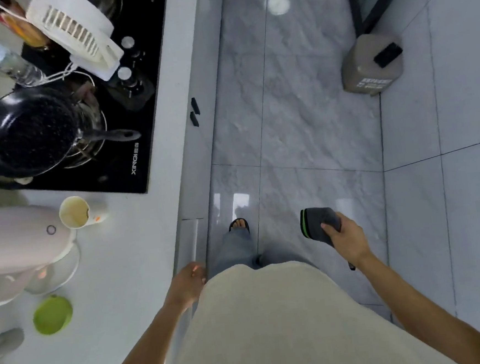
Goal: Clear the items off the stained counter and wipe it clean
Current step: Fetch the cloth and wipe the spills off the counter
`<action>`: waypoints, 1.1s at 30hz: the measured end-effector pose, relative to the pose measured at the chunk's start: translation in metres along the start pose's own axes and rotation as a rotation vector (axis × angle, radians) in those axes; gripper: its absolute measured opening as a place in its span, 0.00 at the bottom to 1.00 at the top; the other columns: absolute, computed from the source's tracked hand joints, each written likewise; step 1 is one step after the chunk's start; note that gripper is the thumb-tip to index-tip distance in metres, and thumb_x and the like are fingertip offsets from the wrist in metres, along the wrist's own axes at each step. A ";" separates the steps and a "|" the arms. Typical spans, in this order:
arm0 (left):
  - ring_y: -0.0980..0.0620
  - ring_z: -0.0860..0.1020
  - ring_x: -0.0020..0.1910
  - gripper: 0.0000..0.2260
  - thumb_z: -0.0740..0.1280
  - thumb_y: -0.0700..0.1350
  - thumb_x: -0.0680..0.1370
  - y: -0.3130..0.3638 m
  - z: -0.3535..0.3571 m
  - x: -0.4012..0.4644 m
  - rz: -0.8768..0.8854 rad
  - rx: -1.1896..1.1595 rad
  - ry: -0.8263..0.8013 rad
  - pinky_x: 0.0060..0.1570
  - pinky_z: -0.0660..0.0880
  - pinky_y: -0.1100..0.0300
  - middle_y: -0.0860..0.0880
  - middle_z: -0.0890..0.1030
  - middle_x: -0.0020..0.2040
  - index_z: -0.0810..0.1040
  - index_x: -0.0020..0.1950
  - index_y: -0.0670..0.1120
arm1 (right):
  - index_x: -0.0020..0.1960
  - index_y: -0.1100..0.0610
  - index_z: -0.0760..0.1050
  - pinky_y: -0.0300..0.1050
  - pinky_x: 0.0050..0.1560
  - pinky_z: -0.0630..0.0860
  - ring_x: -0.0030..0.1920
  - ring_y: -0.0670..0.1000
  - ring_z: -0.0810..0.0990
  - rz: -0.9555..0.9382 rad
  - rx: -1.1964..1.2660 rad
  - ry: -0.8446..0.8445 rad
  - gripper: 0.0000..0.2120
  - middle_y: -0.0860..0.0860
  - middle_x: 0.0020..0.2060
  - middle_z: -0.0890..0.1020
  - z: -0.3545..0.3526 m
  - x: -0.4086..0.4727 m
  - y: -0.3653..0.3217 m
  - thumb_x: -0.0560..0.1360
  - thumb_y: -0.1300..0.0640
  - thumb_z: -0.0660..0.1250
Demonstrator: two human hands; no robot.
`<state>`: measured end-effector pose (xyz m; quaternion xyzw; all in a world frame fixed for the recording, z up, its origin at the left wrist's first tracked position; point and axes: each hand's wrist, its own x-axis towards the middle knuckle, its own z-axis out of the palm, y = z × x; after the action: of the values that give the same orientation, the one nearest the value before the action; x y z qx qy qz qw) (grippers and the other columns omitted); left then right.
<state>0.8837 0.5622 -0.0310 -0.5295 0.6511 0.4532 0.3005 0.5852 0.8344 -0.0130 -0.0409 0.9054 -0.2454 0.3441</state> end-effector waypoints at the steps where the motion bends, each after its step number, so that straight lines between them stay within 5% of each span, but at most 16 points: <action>1: 0.41 0.83 0.49 0.12 0.59 0.47 0.84 0.022 -0.010 0.012 0.018 -0.005 -0.005 0.55 0.78 0.49 0.45 0.86 0.46 0.82 0.50 0.46 | 0.62 0.59 0.78 0.33 0.35 0.67 0.40 0.47 0.76 0.038 0.010 0.009 0.09 0.51 0.45 0.80 -0.003 0.001 0.002 0.84 0.57 0.67; 10: 0.47 0.82 0.59 0.14 0.60 0.54 0.85 0.232 -0.075 0.089 0.297 0.114 -0.049 0.67 0.77 0.50 0.50 0.83 0.61 0.80 0.66 0.53 | 0.53 0.55 0.78 0.44 0.37 0.68 0.43 0.58 0.79 0.265 0.003 0.053 0.01 0.54 0.42 0.82 -0.035 0.022 0.026 0.82 0.59 0.67; 15: 0.47 0.83 0.60 0.13 0.63 0.52 0.84 0.311 -0.088 0.123 0.296 0.092 -0.062 0.69 0.76 0.50 0.48 0.84 0.61 0.81 0.66 0.54 | 0.48 0.53 0.75 0.39 0.32 0.65 0.36 0.45 0.75 0.282 -0.004 0.062 0.05 0.48 0.36 0.80 -0.069 0.082 0.019 0.83 0.57 0.67; 20: 0.45 0.83 0.56 0.08 0.63 0.47 0.85 0.342 -0.097 0.141 0.204 0.129 -0.063 0.59 0.77 0.57 0.47 0.85 0.55 0.82 0.58 0.52 | 0.54 0.56 0.77 0.45 0.35 0.68 0.42 0.56 0.77 0.238 0.010 0.035 0.05 0.56 0.44 0.83 -0.106 0.174 -0.024 0.82 0.55 0.68; 27: 0.41 0.84 0.57 0.10 0.62 0.47 0.85 0.343 -0.118 0.151 0.010 0.205 -0.048 0.63 0.80 0.48 0.43 0.86 0.59 0.82 0.60 0.47 | 0.60 0.56 0.79 0.32 0.35 0.66 0.38 0.43 0.74 0.065 0.076 0.038 0.11 0.50 0.45 0.80 -0.157 0.292 -0.133 0.81 0.52 0.71; 33: 0.50 0.84 0.50 0.09 0.62 0.49 0.85 0.368 -0.146 0.179 -0.071 0.238 -0.077 0.57 0.81 0.54 0.48 0.87 0.56 0.82 0.57 0.52 | 0.61 0.55 0.80 0.45 0.45 0.74 0.48 0.56 0.80 -0.011 0.098 0.000 0.14 0.52 0.47 0.83 -0.184 0.375 -0.218 0.77 0.53 0.76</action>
<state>0.4961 0.3653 -0.0268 -0.4952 0.6691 0.3816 0.4019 0.1614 0.6290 -0.0173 -0.0291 0.8919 -0.2915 0.3445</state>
